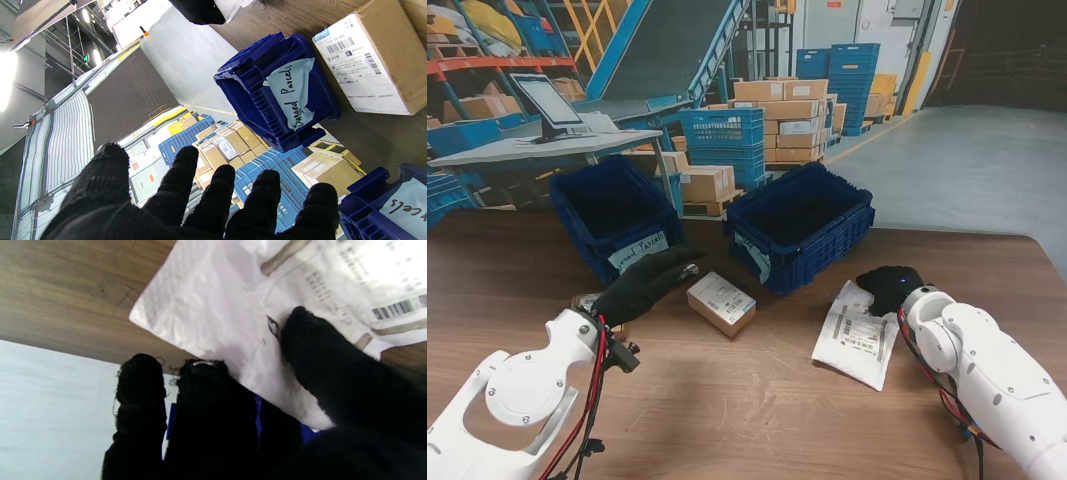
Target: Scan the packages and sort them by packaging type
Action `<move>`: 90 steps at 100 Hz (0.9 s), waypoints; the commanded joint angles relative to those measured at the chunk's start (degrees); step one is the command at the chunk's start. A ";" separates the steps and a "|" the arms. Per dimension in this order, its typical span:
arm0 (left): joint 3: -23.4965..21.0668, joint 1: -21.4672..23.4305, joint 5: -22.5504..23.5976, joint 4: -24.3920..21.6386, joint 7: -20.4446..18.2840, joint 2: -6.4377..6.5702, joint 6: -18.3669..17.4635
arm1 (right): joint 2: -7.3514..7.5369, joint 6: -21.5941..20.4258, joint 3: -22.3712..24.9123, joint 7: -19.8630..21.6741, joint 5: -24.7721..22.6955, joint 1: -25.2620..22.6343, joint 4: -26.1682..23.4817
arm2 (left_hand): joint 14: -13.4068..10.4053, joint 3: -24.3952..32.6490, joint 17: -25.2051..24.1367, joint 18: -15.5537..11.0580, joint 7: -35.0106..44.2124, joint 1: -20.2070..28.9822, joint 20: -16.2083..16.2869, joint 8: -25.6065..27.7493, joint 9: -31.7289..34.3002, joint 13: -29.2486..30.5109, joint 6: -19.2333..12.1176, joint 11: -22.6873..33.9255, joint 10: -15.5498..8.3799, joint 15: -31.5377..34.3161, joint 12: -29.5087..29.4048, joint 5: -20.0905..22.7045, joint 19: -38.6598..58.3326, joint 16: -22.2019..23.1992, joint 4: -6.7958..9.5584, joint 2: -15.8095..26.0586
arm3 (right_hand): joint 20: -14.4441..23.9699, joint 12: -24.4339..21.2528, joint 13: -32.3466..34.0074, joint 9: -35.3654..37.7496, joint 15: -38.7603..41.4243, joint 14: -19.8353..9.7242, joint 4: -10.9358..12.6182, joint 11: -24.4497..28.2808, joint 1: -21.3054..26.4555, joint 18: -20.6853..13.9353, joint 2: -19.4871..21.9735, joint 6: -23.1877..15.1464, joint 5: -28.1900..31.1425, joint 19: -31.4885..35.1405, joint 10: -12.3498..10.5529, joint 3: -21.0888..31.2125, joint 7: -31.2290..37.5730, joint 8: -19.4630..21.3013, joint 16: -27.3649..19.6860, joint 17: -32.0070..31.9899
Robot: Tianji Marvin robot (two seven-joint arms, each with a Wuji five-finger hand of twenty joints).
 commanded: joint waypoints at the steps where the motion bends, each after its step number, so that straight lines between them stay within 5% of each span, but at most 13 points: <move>1: 0.26 0.21 -0.03 -0.43 -0.89 -0.14 -0.31 | -0.43 0.56 0.47 1.09 -0.88 -0.70 -1.88 | -0.27 -2.46 0.28 -0.61 0.38 -0.61 0.32 0.31 0.23 -0.42 -2.10 0.04 -0.98 -1.10 -0.47 0.64 -1.10 -0.05 0.07 1.78 | 0.58 0.74 1.57 1.27 0.75 -1.86 4.15 1.62 4.05 0.71 -0.80 -2.78 2.19 1.75 -1.41 4.33 3.04 1.10 0.78 0.14; 90: 0.45 0.80 -0.31 -0.85 0.56 -0.45 -0.89 | -1.36 3.21 13.24 8.28 -4.97 -12.35 -26.52 | -0.20 -2.46 0.31 -0.70 0.41 -0.53 0.29 0.31 0.16 -0.52 -2.15 0.00 -1.10 -1.16 -0.48 0.69 -1.05 -0.07 0.06 1.84 | 0.48 3.12 1.37 1.15 0.57 -1.90 3.91 1.58 4.71 0.78 -1.20 -2.55 1.93 1.48 -1.15 5.49 2.96 3.47 0.92 -0.06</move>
